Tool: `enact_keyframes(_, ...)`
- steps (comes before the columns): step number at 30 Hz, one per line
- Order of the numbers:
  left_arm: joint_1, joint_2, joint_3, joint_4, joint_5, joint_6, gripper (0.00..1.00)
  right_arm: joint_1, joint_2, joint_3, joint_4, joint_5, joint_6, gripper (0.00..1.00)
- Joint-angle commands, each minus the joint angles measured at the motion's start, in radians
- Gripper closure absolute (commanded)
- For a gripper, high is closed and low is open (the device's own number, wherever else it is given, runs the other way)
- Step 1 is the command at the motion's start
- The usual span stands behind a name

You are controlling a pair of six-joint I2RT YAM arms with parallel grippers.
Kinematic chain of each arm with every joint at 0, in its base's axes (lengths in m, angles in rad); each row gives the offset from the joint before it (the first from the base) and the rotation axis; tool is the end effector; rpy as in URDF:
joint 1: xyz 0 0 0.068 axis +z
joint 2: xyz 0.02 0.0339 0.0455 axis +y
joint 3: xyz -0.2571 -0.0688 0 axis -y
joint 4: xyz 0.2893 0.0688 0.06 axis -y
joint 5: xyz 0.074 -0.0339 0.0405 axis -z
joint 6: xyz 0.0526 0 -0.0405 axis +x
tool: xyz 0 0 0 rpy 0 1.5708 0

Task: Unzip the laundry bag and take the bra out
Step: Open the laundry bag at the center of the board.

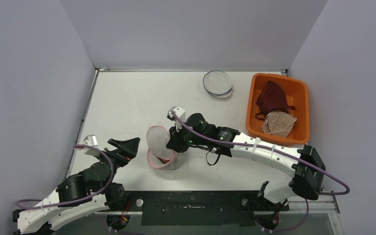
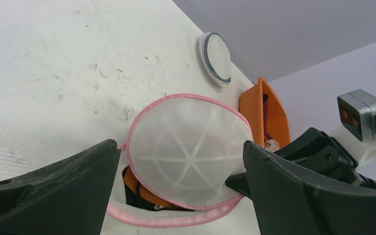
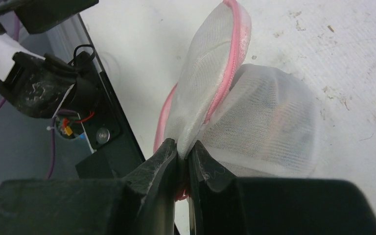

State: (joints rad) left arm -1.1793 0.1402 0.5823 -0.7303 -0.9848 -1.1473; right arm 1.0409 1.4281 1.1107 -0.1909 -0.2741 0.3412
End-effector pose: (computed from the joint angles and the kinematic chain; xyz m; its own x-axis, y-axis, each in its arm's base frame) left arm 0.0787 -0.0758 0.2981 -0.2327 -0.7575 -0.6099 -0.0141 0.6297 -0.7767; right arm 0.1828 0.3402 0.2740 -0.5498 -0.3012 -0.7791 -0.8131 0.4068 0.4165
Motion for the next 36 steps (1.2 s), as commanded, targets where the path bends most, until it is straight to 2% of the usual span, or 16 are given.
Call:
enact_keyframes(1, -0.003, -0.032, 0.000, -0.028, -0.046, 0.032, 0.04, 0.001, -0.077, 0.046, -0.017, -0.089, -0.085, 0.95)
enact_keyframes(4, -0.003, -0.056, -0.037, -0.007, -0.036, 0.028, 0.04, -0.012, -0.094, 0.038, -0.057, -0.078, -0.115, 0.95)
enact_keyframes(8, -0.002, -0.108, -0.106, 0.020, 0.000, 0.012, 0.04, -0.055, -0.111, -0.069, -0.052, -0.067, -0.130, 0.95)
enact_keyframes(14, -0.003, -0.183, -0.242, 0.141, 0.191, 0.092, 0.04, -0.085, -0.176, -0.239, -0.014, 0.000, -0.093, 0.95)
enact_keyframes(18, -0.002, -0.080, -0.294, 0.204, 0.308, 0.101, 0.04, -0.105, -0.213, -0.310, -0.007, 0.014, -0.072, 0.95)
enact_keyframes(25, 0.003, 0.246, -0.309, 0.401, 0.438, 0.114, 0.00, -0.124, -0.275, -0.367, -0.026, 0.052, -0.044, 0.95)
enact_keyframes(28, 0.014, 0.308, -0.306, 0.446, 0.481, 0.123, 0.13, -0.130, -0.307, -0.377, -0.045, 0.073, -0.033, 0.88)
enact_keyframes(30, 0.023, 0.307, -0.318, 0.459, 0.498, 0.127, 0.19, -0.130, -0.327, -0.382, -0.057, 0.084, -0.026, 0.85)
enact_keyframes(36, 0.090, 0.249, -0.374, 0.467, 0.541, 0.118, 0.35, -0.129, -0.369, -0.405, -0.076, 0.090, -0.022, 0.84)
